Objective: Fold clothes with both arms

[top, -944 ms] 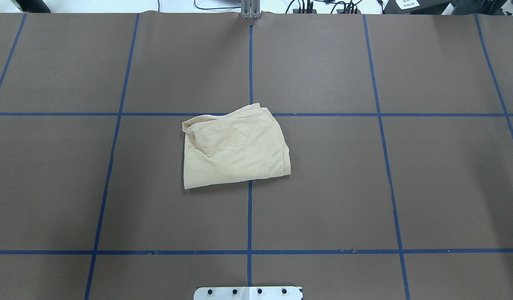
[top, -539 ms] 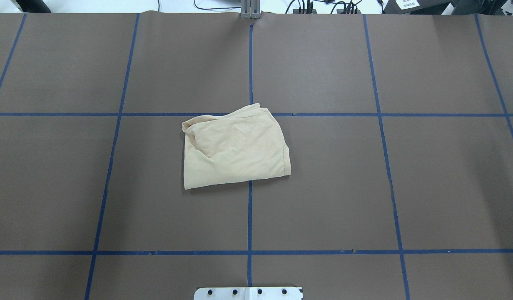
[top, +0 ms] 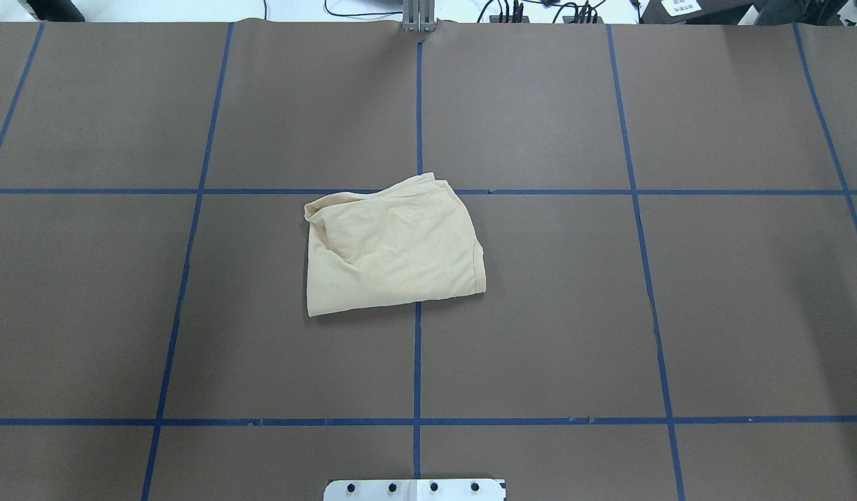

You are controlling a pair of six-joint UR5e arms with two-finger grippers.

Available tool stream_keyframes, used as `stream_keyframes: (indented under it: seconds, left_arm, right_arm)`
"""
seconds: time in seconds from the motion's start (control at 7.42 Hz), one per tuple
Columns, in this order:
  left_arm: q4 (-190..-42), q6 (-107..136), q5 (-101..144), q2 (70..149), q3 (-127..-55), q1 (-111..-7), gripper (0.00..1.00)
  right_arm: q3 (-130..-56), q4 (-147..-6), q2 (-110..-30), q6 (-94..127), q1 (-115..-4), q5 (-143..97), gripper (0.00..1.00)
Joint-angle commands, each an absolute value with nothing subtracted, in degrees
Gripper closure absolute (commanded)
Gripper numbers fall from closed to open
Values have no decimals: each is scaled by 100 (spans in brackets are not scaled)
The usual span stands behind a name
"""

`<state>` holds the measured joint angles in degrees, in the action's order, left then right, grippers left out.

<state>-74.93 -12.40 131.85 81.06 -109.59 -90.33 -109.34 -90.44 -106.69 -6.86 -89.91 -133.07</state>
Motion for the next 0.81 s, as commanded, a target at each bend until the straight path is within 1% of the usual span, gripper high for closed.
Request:
stream_keyframes:
  seconds: [0.0,0.27,0.4,0.67]
  left_arm:
    - [-7514,-1370,13201,7920,-11047,-9166,0]
    - [-7611,-1547,13691,7675,-11057,-9263,0]
    - [-7855,-1538,13728,7621,-11057,-9290,0]
    - [-7892,-1503,14018,7567,-11057,-9299,0]
  right_arm:
    - [-10934,-9035,-10679,-686,-8991,-13315,0]
    - [-10934,-9035,-10679,-686,-8991,-13315,0]
    - [-10934,-9035,-10679,-686,-8991,-13315,0]
    - [-10934,-9035,-10679,-686,-8991,-13315,0]
